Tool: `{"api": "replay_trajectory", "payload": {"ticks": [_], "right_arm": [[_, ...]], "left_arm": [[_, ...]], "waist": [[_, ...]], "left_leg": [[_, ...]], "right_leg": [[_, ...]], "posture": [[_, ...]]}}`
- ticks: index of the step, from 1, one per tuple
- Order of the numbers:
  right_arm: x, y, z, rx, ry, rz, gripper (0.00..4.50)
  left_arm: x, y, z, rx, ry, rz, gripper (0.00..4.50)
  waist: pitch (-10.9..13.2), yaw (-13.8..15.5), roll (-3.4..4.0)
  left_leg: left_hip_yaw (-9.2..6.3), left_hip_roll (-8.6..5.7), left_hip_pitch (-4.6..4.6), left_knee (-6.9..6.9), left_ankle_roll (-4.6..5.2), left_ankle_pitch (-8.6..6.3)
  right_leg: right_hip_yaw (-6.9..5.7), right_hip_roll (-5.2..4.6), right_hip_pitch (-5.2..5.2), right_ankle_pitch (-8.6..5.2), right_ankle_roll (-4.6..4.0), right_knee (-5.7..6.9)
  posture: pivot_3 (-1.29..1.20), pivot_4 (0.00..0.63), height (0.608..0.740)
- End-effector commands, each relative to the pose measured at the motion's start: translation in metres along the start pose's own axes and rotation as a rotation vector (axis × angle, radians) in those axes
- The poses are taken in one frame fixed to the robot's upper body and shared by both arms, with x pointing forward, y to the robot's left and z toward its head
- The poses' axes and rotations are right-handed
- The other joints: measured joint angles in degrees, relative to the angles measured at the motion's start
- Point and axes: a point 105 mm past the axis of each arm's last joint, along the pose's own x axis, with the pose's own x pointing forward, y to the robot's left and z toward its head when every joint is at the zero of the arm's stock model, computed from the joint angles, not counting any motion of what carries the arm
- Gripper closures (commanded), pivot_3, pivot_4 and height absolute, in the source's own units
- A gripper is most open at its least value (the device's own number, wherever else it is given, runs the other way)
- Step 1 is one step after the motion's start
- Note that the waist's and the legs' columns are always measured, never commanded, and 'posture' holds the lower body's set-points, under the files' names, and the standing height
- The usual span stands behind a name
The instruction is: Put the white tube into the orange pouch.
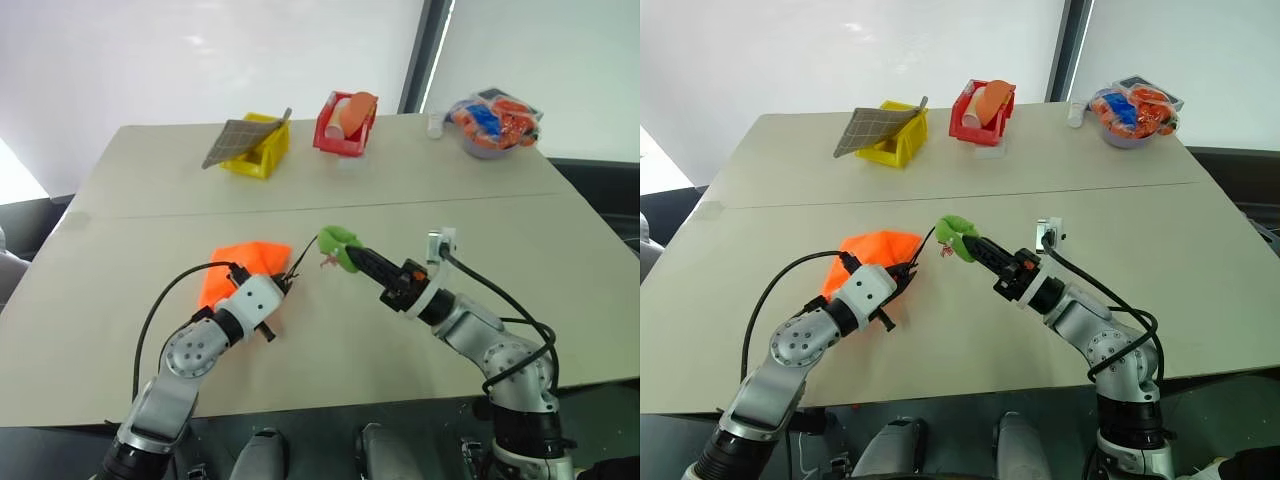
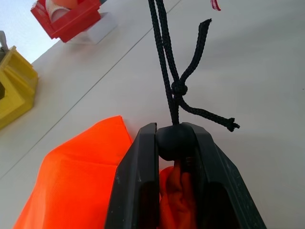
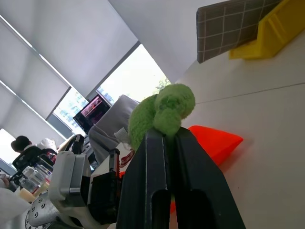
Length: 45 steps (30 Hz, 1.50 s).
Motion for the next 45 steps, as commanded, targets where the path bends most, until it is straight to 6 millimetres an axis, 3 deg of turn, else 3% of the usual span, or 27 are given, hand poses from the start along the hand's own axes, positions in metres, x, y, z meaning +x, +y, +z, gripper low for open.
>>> {"api": "replay_trajectory", "payload": {"ticks": [1, 5, 11, 18, 23, 26, 30, 34, 36, 45], "right_arm": [[0.002, 0.012, 0.007, -0.032, -0.021, 0.043, 4.50], [0.000, 0.004, 0.008, -0.044, -0.033, -0.001, 4.50], [-0.009, -0.041, 0.027, -0.057, -0.152, -0.235, 4.50], [-0.021, -0.080, 0.037, -0.034, -0.229, -0.444, 4.50], [-0.020, -0.085, 0.032, -0.052, -0.203, -0.477, 4.50], [-0.019, -0.084, 0.026, -0.054, -0.170, -0.474, 4.50], [-0.015, -0.075, 0.018, -0.066, -0.113, -0.419, 3.08], [-0.014, -0.072, 0.009, -0.103, -0.056, -0.410, 0.93], [-0.015, -0.069, 0.004, -0.118, -0.026, -0.394, 0.04], [-0.025, -0.052, -0.011, -0.217, 0.110, -0.271, 0.04]], "left_arm": [[-0.004, 0.008, 0.011, 0.022, -0.042, 0.030, 4.26], [-0.011, 0.008, 0.002, 0.033, -0.011, 0.011, 4.26], [-0.035, 0.004, -0.026, 0.072, 0.080, -0.080, 4.26], [-0.050, 0.022, -0.041, 0.052, 0.133, -0.033, 4.26], [-0.051, 0.023, -0.043, 0.051, 0.134, -0.039, 4.26], [-0.052, 0.018, -0.039, -0.035, 0.108, -0.067, 4.26], [-0.056, 0.010, -0.030, -0.147, 0.075, -0.123, 2.47], [-0.063, 0.016, -0.020, -0.255, 0.039, -0.121, 0.38], [-0.068, 0.020, -0.016, -0.295, 0.032, -0.128, 0.36], [-0.088, 0.033, 0.001, -0.456, 0.021, -0.165, 0.36]], "waist": [[0.00, 0.01, 0.00], [0.00, -0.05, 0.00], [-0.01, -0.10, 0.01], [0.04, -0.11, 0.12], [0.03, -0.13, 0.19], [0.02, -0.18, 0.20], [0.02, -0.25, 0.21], [0.02, -0.23, 0.21], [0.02, -0.28, 0.20], [0.02, -0.16, 0.19]], "left_leg": [[0.00, 0.00, 0.00, 0.00, 0.00, 0.00], [0.00, 0.00, 0.00, 0.00, 0.00, 0.00], [0.00, 0.01, 0.00, -0.01, 0.00, 0.00], [0.02, 0.01, -0.01, -0.02, -0.01, -0.01], [0.02, 0.01, -0.02, -0.03, 0.00, 0.00], [0.02, 0.01, -0.01, -0.03, 0.00, 0.00], [0.02, 0.02, -0.01, -0.03, 0.00, 0.00], [0.02, 0.02, -0.01, -0.03, 0.00, 0.00], [0.01, 0.02, 0.00, -0.03, 0.00, -0.01], [0.02, 0.02, -0.03, -0.01, 0.00, -0.01]], "right_leg": [[0.00, 0.00, 0.00, 0.00, 0.00, 0.00], [0.00, 0.00, 0.00, 0.00, 0.00, 0.00], [0.01, -0.01, -0.03, 0.00, -0.01, -0.01], [0.01, -0.03, -0.06, 0.00, -0.03, -0.02], [0.01, -0.03, -0.05, 0.00, -0.03, -0.02], [0.01, -0.02, -0.05, 0.00, -0.03, -0.01], [0.01, -0.02, -0.04, 0.00, -0.03, -0.01], [0.01, -0.02, -0.05, 0.00, -0.03, -0.01], [0.01, -0.02, -0.05, -0.01, -0.02, -0.01], [0.01, -0.04, -0.05, -0.02, -0.02, -0.07]], "posture": [[0.00, 0.150, 0.740], [0.00, 0.150, 0.740], [0.00, 0.150, 0.740], [0.00, 0.150, 0.740], [0.00, 0.150, 0.740], [0.00, 0.150, 0.740], [0.00, 0.150, 0.740], [0.00, 0.150, 0.740], [0.00, 0.150, 0.740], [0.00, 0.150, 0.740]]}}
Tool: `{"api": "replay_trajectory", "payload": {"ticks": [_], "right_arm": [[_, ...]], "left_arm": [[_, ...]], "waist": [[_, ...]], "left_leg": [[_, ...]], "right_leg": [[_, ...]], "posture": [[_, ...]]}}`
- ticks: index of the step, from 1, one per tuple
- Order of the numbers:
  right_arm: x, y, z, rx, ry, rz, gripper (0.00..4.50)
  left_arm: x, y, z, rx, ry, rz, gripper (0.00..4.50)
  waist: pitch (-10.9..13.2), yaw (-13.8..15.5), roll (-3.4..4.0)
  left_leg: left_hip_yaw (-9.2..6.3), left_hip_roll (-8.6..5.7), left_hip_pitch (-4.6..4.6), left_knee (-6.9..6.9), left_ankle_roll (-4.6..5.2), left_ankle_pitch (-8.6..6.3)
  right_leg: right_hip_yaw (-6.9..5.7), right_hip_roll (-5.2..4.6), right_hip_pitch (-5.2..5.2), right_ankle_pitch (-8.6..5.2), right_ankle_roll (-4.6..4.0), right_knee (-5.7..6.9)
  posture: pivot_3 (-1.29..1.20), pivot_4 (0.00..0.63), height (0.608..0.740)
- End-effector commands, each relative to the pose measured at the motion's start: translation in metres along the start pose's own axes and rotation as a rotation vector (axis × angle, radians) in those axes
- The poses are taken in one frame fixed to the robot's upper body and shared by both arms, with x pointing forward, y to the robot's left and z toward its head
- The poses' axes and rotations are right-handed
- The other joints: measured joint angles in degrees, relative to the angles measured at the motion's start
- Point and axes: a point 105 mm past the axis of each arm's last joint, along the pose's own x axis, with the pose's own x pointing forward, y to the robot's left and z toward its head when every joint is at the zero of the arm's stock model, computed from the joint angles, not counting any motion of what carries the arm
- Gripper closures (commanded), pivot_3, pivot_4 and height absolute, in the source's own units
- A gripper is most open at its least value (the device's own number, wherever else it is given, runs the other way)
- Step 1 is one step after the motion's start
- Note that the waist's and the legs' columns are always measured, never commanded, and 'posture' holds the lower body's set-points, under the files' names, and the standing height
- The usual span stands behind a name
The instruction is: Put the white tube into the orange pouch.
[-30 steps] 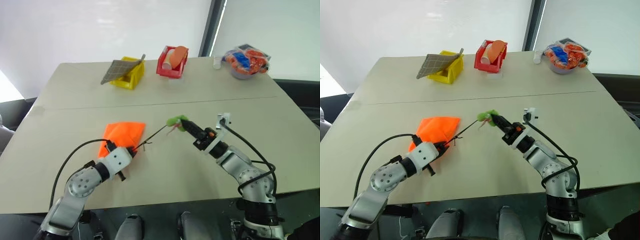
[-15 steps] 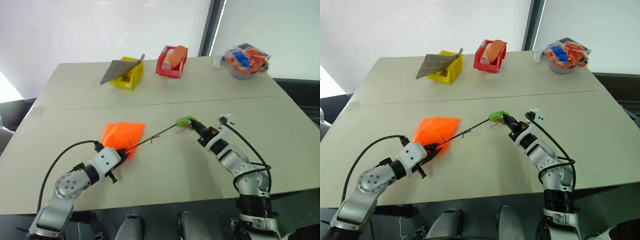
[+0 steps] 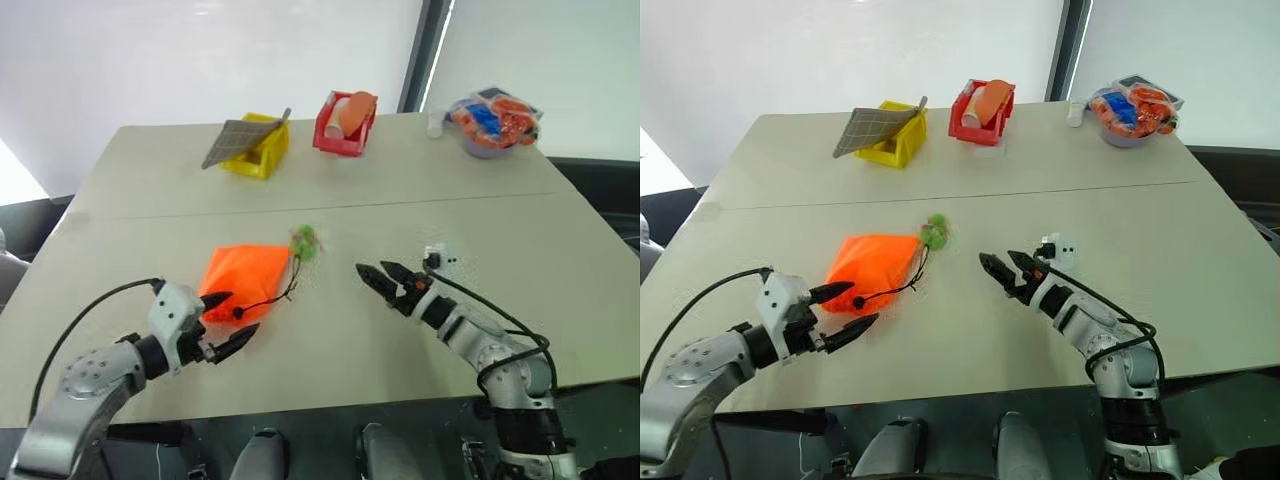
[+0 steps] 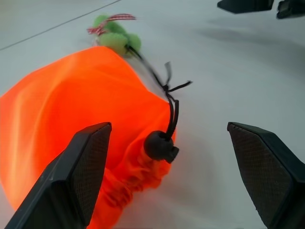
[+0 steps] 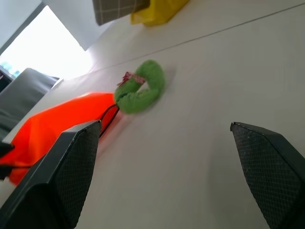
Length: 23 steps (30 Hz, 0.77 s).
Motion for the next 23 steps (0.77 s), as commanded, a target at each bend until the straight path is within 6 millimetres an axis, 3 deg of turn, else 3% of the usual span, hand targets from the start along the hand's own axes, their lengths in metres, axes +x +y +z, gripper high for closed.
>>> {"api": "replay_trajectory", "payload": {"ticks": [1, 4, 6, 9, 12, 17, 23], "right_arm": [[-0.004, 0.011, 0.012, -0.071, -0.026, 0.064, 0.04], [-0.007, 0.010, 0.013, -0.131, -0.010, 0.074, 0.04], [-0.011, 0.006, 0.013, -0.225, 0.011, 0.073, 0.04], [-0.019, 0.000, 0.010, -0.373, 0.045, 0.064, 0.04], [-0.027, -0.010, 0.023, -0.442, -0.017, 0.036, 0.04], [-0.034, -0.019, 0.031, -0.467, -0.035, 0.034, 0.04], [-0.038, -0.029, 0.018, -0.471, 0.003, 0.020, 0.04]], "left_arm": [[-0.008, 0.005, 0.021, -0.026, -0.068, 0.016, 0.36], [-0.016, 0.029, 0.034, -0.072, -0.145, 0.128, 0.36], [-0.028, 0.056, 0.031, -0.089, -0.158, 0.269, 0.36], [-0.048, 0.085, 0.016, -0.123, -0.145, 0.446, 0.36], [-0.071, 0.106, -0.013, -0.142, -0.086, 0.608, 0.36], [-0.078, 0.106, -0.040, -0.183, -0.045, 0.669, 0.36], [-0.067, 0.099, -0.048, -0.183, -0.051, 0.641, 0.36]], "waist": [[0.00, 0.04, -0.01], [0.01, 0.08, -0.02], [0.01, 0.14, -0.02], [-0.01, -0.08, -0.03], [-0.01, -0.20, -0.06], [-0.04, 0.35, -0.35], [-0.09, 0.31, -0.46]], "left_leg": [[0.00, 0.00, 0.01, 0.01, 0.00, 0.00], [0.00, 0.00, 0.01, 0.02, -0.01, 0.00], [-0.01, 0.00, 0.01, 0.02, -0.01, 0.00], [0.02, -0.01, 0.03, 0.01, 0.00, 0.00], [0.06, -0.01, 0.01, -0.02, 0.03, -0.03], [0.05, -0.01, 0.02, 0.02, 0.03, -0.04], [0.08, -0.01, 0.00, 0.10, -0.18, -0.16]], "right_leg": [[0.00, 0.00, 0.01, 0.00, 0.00, 0.00], [0.00, 0.00, -0.01, 0.00, 0.00, 0.00], [-0.01, 0.00, 0.00, 0.00, 0.00, 0.00], [-0.01, 0.01, 0.01, 0.00, 0.00, -0.01], [0.00, 0.01, -0.01, -0.01, 0.02, -0.04], [0.00, -0.02, 0.02, -0.01, 0.02, -0.04], [-0.01, -0.11, -0.13, -0.01, -0.01, -0.23]], "posture": [[0.00, 0.150, 0.740], [0.00, 0.150, 0.740], [0.00, 0.150, 0.740], [0.00, 0.150, 0.740], [0.00, 0.150, 0.740], [0.00, 0.150, 0.740], [0.00, 0.150, 0.740]]}}
